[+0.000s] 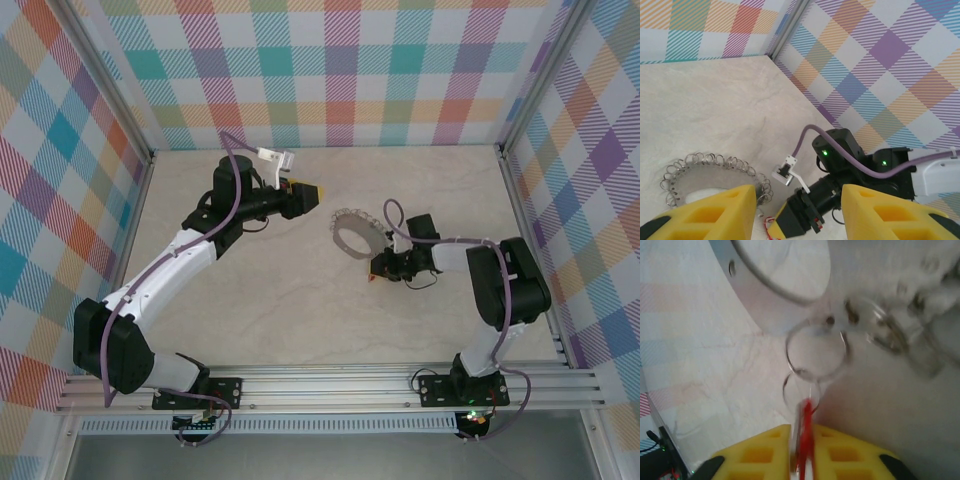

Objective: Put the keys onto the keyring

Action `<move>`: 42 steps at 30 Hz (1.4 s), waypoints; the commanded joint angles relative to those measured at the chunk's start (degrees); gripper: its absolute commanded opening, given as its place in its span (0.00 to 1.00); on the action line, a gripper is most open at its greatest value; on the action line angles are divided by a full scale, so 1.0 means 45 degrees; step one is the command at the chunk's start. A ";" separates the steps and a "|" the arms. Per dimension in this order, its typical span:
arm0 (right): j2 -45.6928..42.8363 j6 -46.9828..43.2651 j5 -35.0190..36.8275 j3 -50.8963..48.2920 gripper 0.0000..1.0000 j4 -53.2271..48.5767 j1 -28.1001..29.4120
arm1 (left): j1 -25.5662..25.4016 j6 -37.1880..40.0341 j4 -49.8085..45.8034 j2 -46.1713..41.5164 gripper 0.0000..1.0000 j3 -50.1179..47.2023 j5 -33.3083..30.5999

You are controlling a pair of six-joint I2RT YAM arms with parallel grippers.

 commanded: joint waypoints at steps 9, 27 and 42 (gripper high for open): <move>-0.6974 0.0227 0.1446 -0.0278 1.00 -0.3124 -0.0405 | 0.0110 -0.0052 -0.0158 -0.1880 0.71 -0.1252 -0.0756; -0.6779 -0.1246 1.2997 0.1136 1.00 -0.2226 -0.1813 | 0.0408 0.4508 0.2683 -0.6650 1.00 -0.7905 -1.2529; -0.5596 -0.3266 1.2788 -0.4871 1.00 0.8663 -0.2587 | 0.3838 0.4254 1.0204 -0.0396 1.00 -1.0882 -1.0141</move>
